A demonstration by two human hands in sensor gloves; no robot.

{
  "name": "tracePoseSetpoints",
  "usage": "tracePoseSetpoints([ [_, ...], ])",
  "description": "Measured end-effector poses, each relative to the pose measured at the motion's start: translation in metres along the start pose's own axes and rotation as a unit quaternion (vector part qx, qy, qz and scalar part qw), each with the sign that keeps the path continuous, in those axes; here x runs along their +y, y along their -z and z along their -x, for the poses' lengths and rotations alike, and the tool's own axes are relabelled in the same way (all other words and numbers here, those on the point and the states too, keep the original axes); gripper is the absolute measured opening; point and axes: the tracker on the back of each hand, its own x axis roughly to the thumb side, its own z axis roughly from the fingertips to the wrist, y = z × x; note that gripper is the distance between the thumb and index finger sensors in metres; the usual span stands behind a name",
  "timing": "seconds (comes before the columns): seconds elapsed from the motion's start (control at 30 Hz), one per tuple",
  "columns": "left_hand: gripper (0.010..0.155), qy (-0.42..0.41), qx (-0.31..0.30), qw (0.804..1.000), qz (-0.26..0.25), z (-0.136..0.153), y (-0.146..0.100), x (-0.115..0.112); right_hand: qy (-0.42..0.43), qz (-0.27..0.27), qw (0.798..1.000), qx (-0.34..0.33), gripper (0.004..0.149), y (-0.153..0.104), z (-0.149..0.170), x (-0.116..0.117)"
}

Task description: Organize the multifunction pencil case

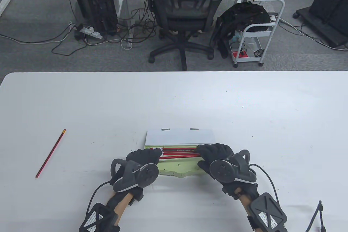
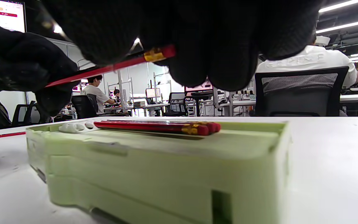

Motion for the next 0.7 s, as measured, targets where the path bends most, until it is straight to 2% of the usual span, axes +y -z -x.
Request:
tracePoseSetpoints([
  [0.27,0.042,-0.007,-0.010,1.000,-0.002,-0.002,0.001,-0.001,-0.027,-0.003,1.000,-0.001,0.045,0.001,-0.001,0.005],
  [0.47,0.044,-0.026,-0.003,1.000,-0.017,0.005,-0.001,-0.001,-0.034,-0.009,0.999,0.009,0.042,0.001,0.004,0.004],
  [0.6,0.056,-0.028,0.026,0.999,-0.021,0.021,-0.002,0.000,-0.034,-0.013,0.999,0.030,0.042,-0.001,0.017,0.002],
  [0.7,0.066,-0.038,0.056,0.998,-0.001,0.036,-0.003,-0.005,-0.029,-0.021,0.998,0.050,0.042,-0.003,0.030,0.002],
])
